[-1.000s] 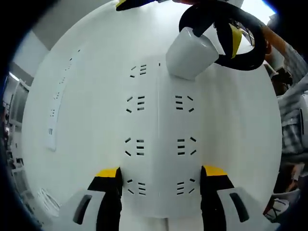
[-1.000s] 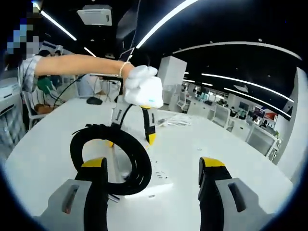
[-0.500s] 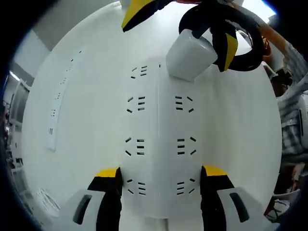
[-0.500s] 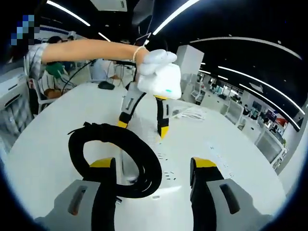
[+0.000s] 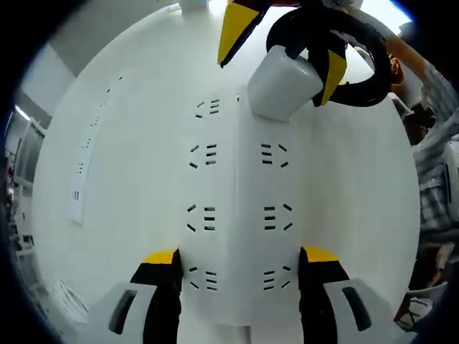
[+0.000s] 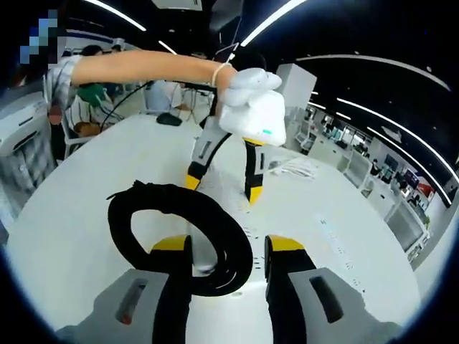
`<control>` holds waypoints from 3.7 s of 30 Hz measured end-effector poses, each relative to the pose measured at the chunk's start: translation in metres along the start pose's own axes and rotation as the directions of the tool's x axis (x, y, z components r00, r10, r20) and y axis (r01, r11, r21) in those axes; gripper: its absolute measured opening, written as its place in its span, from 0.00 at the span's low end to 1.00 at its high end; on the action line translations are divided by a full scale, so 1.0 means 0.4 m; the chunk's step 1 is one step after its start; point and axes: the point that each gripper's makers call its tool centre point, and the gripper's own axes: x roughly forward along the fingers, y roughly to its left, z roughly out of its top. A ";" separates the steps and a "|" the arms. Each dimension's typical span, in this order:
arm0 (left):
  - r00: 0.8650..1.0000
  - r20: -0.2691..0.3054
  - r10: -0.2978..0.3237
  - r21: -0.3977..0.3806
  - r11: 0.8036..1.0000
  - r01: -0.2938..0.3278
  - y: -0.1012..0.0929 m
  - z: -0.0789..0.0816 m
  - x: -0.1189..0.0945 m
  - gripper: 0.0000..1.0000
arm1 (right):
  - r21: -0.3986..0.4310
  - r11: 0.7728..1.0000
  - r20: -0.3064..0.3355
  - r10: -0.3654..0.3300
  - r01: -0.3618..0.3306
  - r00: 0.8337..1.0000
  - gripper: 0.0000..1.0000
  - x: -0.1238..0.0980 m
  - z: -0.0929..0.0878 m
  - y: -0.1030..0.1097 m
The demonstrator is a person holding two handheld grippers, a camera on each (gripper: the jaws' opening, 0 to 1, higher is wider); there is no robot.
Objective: Straighten the power strip on the desk, plug the charger into it
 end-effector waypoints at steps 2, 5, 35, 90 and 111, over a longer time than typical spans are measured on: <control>1.000 0.000 0.000 0.002 1.000 0.000 0.000 0.000 0.000 0.66 | -0.008 1.000 -0.002 0.008 -0.008 1.000 0.35 0.000 0.001 0.005; 1.000 -0.001 -0.001 0.003 1.000 0.001 0.001 0.000 0.000 0.66 | -0.028 0.999 -0.003 0.028 -0.029 1.000 0.30 0.001 0.002 0.017; 1.000 0.016 -0.005 0.025 1.000 0.004 -0.002 0.003 0.000 0.66 | 0.051 0.996 -0.162 0.085 -0.078 0.983 0.22 0.016 -0.010 0.005; 0.999 -0.035 0.002 0.102 0.995 0.002 0.002 0.012 -0.004 0.68 | 0.075 0.995 -0.297 0.084 -0.064 0.951 0.24 0.024 -0.041 0.007; 0.979 0.144 0.146 0.016 0.989 -0.149 0.001 0.015 -0.019 0.69 | 0.102 0.994 -0.159 -0.022 0.038 0.987 0.54 -0.005 -0.028 -0.010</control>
